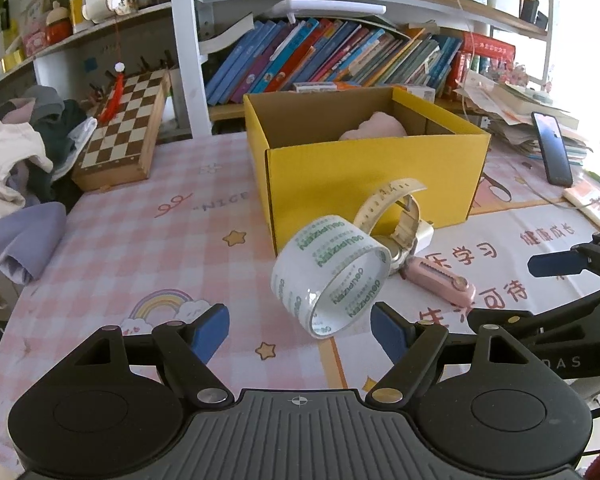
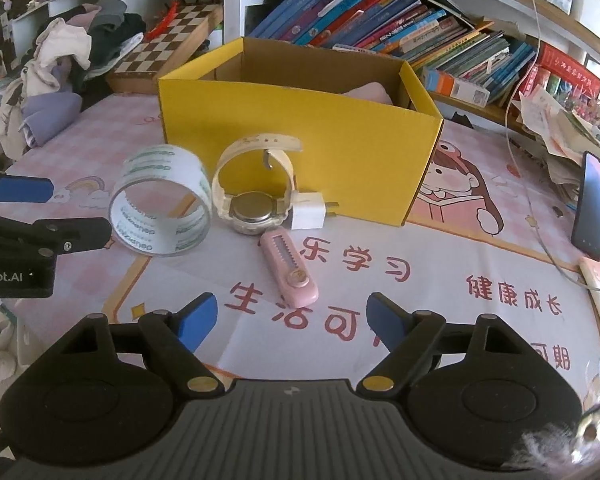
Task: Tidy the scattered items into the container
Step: 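Reach the left tool to the clear tape roll while the right tool reaches the pink knife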
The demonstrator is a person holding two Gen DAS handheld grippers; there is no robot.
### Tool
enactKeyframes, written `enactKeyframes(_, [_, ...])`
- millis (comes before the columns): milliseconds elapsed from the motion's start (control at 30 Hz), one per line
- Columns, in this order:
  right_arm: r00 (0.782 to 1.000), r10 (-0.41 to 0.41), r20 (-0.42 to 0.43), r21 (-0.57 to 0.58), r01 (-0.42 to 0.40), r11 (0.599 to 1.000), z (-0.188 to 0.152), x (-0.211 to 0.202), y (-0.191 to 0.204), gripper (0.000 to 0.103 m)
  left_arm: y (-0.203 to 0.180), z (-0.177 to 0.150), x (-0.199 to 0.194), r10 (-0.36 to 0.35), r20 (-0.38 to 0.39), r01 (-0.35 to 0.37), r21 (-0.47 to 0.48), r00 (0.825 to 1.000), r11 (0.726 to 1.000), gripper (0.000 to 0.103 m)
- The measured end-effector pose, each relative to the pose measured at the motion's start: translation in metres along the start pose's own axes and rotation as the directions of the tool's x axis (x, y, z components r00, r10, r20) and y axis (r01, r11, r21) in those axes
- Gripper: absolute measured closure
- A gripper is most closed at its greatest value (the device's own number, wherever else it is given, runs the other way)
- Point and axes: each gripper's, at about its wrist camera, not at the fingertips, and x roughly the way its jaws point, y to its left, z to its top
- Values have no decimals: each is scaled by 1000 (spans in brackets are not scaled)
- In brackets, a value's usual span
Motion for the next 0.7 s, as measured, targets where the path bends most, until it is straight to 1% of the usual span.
enactKeyframes(400, [999, 31, -22, -26, -31, 999, 15, 19, -10, 26, -1, 11, 19, 11, -18, -11, -15, 1000, 1000, 23])
enactKeyframes(600, [997, 59, -51, -48, -62, 997, 20, 32, -11, 33, 0, 13, 28, 16, -37, -17, -37, 999, 999, 23])
enactKeyframes(700, [995, 74, -69, -66, -79, 995, 21, 38, -9, 39, 0, 15, 33, 20, -47, -23, -46, 999, 999, 23])
